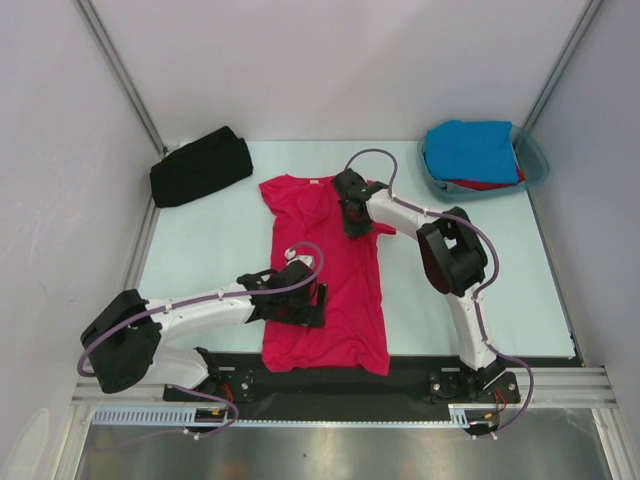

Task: Fold and stack the t-shirts
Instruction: Fold the tshirt

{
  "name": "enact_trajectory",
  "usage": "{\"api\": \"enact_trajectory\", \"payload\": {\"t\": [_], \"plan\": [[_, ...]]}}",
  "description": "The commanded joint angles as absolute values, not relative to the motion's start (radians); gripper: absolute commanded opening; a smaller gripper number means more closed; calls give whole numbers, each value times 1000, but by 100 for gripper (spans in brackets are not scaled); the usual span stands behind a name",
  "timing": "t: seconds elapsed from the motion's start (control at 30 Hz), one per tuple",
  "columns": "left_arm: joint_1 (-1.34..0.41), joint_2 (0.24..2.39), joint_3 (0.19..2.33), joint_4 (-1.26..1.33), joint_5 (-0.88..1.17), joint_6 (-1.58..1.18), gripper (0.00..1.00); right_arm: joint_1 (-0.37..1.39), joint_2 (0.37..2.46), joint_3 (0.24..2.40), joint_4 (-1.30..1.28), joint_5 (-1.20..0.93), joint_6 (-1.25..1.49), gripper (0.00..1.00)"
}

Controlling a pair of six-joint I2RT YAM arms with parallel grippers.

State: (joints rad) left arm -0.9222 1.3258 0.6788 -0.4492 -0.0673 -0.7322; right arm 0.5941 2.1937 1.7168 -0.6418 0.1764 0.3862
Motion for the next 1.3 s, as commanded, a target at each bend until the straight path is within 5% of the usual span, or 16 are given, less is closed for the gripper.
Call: {"api": "enact_trajectory", "payload": {"t": [0.0,0.07,0.23,0.43,0.6,0.87,1.27], "plan": [[-907,1298,672,-420,-54,-726,100,601,2146,1724,-664,216,373,21],[-900,1299,673,-417,-52,-719,100,603,2123,1710,-676,271,377,25],[-887,1304,677,-416,-46,-703,100,580,1968,1611,-664,423,402,56],[-873,1304,670,-408,-40,-692,100,502,1846,1556,-640,498,430,63],[-867,1296,664,-405,-35,-692,100,420,1845,1522,-615,405,475,64],[-859,1284,655,-422,-41,-687,100,259,1813,1266,-318,-24,702,59],[-851,1285,650,-422,-32,-692,100,160,1792,1004,20,-250,856,56]]}}
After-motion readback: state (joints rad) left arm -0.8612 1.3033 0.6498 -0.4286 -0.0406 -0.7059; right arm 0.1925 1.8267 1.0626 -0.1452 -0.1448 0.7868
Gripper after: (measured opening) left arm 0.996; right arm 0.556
